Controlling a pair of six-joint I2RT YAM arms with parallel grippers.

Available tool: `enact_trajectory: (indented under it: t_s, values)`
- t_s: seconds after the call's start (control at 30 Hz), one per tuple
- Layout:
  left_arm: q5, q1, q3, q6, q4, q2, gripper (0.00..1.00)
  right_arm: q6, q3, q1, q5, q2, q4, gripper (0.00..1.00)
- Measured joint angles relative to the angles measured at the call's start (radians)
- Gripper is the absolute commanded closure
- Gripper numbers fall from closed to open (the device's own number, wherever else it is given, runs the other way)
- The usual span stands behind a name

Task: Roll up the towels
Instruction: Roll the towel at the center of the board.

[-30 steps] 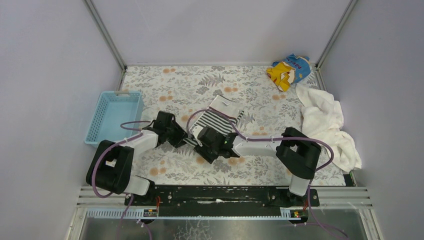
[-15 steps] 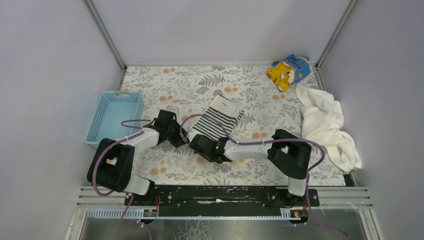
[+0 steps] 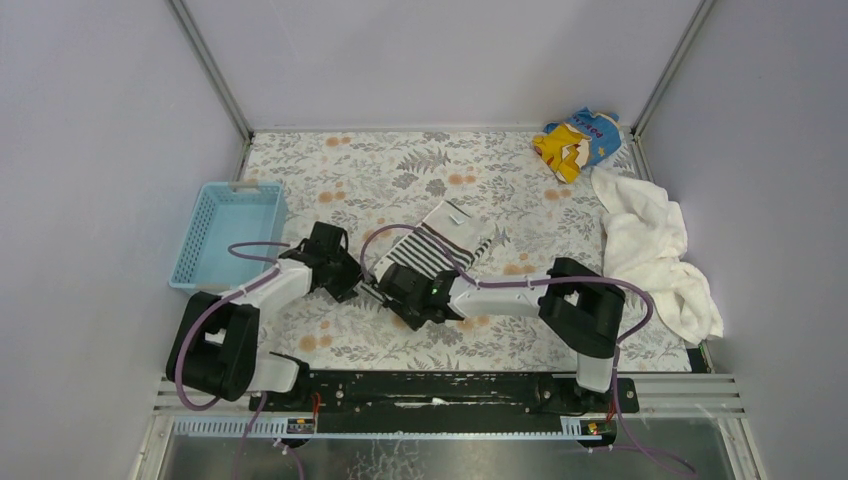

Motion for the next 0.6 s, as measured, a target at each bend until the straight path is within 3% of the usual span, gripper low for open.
enact_trajectory:
  t_s: [0.13, 0.33, 0.6]
  values:
    - [-0.009, 0.004, 0.0, 0.011, -0.035, -0.018, 0.46, 0.058, -0.005, -0.042, -0.127, -0.007, 0.022, 1.0]
    - [-0.032, 0.008, 0.001, 0.022, -0.096, -0.109, 0.26, 0.171, -0.113, -0.167, -0.365, -0.056, 0.14, 1.0]
    - [-0.025, 0.011, 0.016, 0.036, -0.138, -0.224, 0.22, 0.381, -0.305, -0.319, -0.667, -0.08, 0.422, 1.0]
